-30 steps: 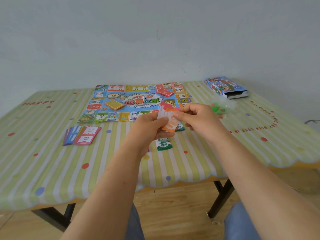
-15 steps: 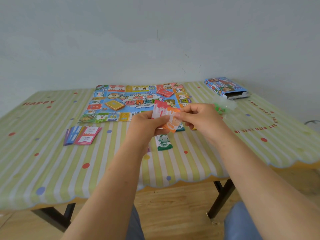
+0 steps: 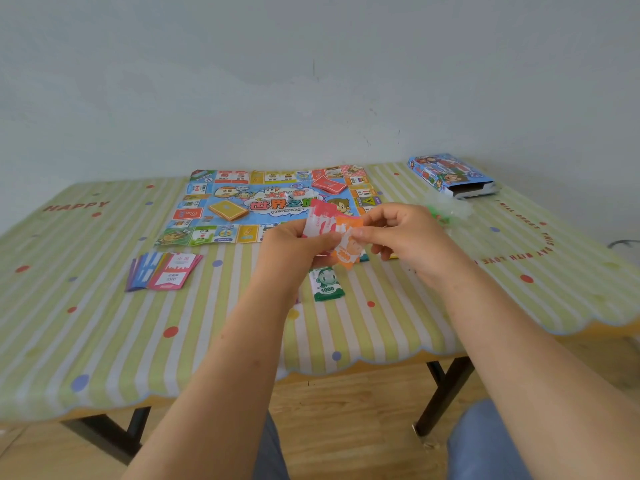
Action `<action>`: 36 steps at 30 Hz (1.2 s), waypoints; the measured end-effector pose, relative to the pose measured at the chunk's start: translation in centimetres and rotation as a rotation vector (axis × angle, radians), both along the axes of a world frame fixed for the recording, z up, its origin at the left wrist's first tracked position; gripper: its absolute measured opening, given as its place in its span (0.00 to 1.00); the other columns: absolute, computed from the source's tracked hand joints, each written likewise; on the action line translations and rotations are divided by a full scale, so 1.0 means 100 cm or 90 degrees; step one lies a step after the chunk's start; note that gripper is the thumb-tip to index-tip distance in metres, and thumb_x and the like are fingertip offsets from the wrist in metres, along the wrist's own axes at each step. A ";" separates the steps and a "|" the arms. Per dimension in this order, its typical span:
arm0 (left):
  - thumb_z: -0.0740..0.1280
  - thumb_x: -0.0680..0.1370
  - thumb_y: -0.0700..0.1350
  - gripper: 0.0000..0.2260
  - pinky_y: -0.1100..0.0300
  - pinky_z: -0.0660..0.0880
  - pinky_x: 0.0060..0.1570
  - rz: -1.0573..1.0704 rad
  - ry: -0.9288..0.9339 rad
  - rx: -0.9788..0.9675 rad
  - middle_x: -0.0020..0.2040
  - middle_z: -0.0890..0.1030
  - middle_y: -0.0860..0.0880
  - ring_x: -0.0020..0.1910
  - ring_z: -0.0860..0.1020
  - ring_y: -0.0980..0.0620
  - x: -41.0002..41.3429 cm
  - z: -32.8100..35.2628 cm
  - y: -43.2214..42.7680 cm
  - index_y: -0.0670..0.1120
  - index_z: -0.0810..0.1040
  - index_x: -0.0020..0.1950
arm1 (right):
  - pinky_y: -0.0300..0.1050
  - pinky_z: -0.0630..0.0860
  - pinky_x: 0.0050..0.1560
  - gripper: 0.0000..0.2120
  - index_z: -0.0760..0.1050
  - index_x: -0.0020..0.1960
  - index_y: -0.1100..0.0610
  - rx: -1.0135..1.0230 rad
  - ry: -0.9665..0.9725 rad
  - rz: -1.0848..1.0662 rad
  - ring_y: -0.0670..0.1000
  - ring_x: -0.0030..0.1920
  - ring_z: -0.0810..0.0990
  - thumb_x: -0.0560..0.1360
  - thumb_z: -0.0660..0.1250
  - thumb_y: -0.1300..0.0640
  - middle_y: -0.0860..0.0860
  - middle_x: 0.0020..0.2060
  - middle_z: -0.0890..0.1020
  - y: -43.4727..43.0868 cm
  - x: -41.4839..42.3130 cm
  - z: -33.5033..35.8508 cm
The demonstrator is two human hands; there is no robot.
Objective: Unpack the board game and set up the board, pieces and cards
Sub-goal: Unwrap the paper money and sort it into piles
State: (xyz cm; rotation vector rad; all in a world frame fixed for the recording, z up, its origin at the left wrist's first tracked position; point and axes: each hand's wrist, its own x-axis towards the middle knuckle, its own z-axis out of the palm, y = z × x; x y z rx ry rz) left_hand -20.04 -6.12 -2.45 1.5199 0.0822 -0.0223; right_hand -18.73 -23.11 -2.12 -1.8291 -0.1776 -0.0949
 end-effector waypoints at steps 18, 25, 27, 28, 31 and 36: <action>0.70 0.70 0.36 0.10 0.55 0.80 0.37 0.097 -0.058 0.231 0.29 0.81 0.49 0.30 0.82 0.49 0.000 -0.004 -0.018 0.50 0.80 0.33 | 0.41 0.75 0.36 0.07 0.80 0.41 0.57 -0.162 -0.044 0.034 0.44 0.31 0.77 0.67 0.78 0.58 0.47 0.31 0.81 -0.004 -0.003 -0.006; 0.70 0.70 0.38 0.05 0.50 0.81 0.40 0.096 -0.052 0.255 0.34 0.83 0.48 0.36 0.84 0.46 -0.001 -0.005 -0.027 0.48 0.82 0.39 | 0.37 0.75 0.35 0.09 0.82 0.47 0.58 -0.140 -0.028 0.035 0.46 0.34 0.80 0.68 0.77 0.61 0.54 0.37 0.84 -0.004 -0.002 -0.010; 0.71 0.71 0.39 0.03 0.49 0.81 0.41 0.098 -0.050 0.263 0.35 0.84 0.47 0.36 0.84 0.46 -0.001 -0.005 -0.030 0.46 0.83 0.42 | 0.35 0.75 0.35 0.09 0.81 0.48 0.58 -0.122 -0.027 0.022 0.45 0.34 0.79 0.69 0.76 0.62 0.53 0.37 0.83 -0.004 -0.002 -0.011; 0.70 0.71 0.39 0.03 0.49 0.82 0.41 0.098 -0.050 0.263 0.36 0.84 0.46 0.36 0.84 0.46 -0.001 -0.005 -0.031 0.45 0.83 0.42 | 0.35 0.75 0.35 0.08 0.81 0.48 0.58 -0.115 -0.026 0.016 0.45 0.34 0.79 0.69 0.76 0.63 0.53 0.37 0.83 -0.004 -0.001 -0.011; 0.70 0.71 0.39 0.04 0.46 0.81 0.41 0.095 -0.045 0.262 0.36 0.84 0.46 0.36 0.84 0.46 -0.001 -0.008 -0.033 0.46 0.83 0.42 | 0.36 0.75 0.35 0.07 0.82 0.47 0.58 -0.112 -0.021 0.010 0.45 0.33 0.79 0.70 0.74 0.64 0.53 0.37 0.83 -0.005 -0.001 -0.012; 0.70 0.71 0.39 0.02 0.44 0.81 0.43 0.112 -0.037 0.242 0.38 0.84 0.42 0.36 0.83 0.44 -0.001 -0.009 -0.032 0.43 0.82 0.42 | 0.38 0.74 0.33 0.04 0.82 0.45 0.59 -0.100 -0.015 0.007 0.46 0.33 0.79 0.71 0.73 0.64 0.57 0.36 0.83 -0.005 -0.002 -0.010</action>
